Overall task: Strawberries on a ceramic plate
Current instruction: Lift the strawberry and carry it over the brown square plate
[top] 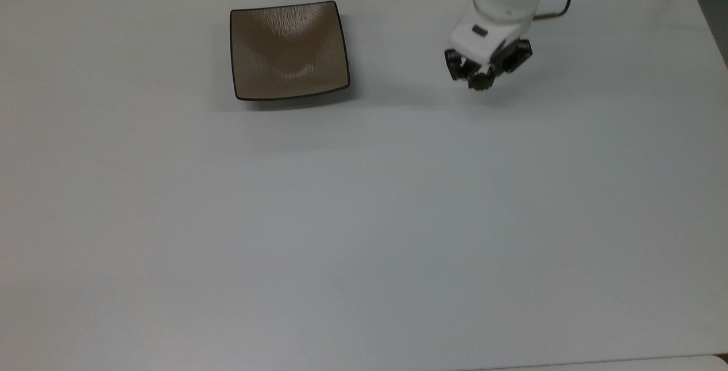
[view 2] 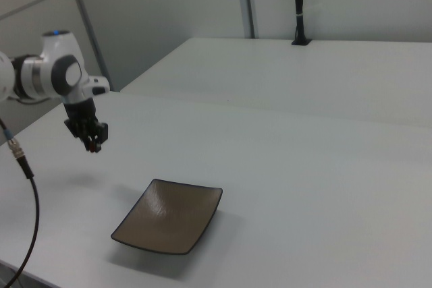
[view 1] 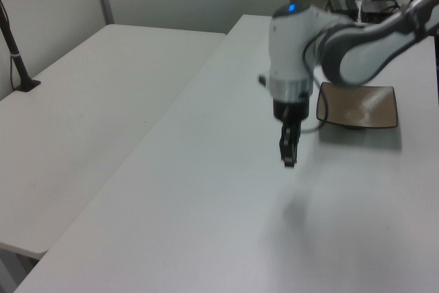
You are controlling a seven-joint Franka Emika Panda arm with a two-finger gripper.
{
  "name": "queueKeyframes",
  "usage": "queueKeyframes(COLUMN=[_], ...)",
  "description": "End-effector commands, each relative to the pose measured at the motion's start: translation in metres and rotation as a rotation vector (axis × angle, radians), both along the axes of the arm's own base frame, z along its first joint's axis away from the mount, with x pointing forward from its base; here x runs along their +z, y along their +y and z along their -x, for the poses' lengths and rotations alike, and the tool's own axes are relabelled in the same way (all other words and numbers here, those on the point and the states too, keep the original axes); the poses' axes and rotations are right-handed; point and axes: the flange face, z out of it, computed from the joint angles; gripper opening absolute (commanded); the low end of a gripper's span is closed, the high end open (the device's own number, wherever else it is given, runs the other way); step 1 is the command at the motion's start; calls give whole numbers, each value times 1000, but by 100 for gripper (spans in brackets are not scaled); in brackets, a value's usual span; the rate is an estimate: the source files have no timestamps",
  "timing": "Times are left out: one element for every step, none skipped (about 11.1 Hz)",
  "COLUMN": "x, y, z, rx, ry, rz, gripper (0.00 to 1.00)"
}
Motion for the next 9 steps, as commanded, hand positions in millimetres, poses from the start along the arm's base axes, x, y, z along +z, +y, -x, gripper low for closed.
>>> queueKeyframes(x=[75,99,119,131,143,152,159,160,156], y=[-45,-64,-81,-108,-128,-153,-178,-202,-223], z=[9,10,13,12,15,18,19,19,19], rx=[-37,-62,-68,-63,-14,29,68,105,155], ry=[-34,-48,-64,-45,-34,-10,9,39,81], rz=[-1,-3,-4,10,18,27,31,33,33], gripper=[6,6,6,6,6,6,6,7,7])
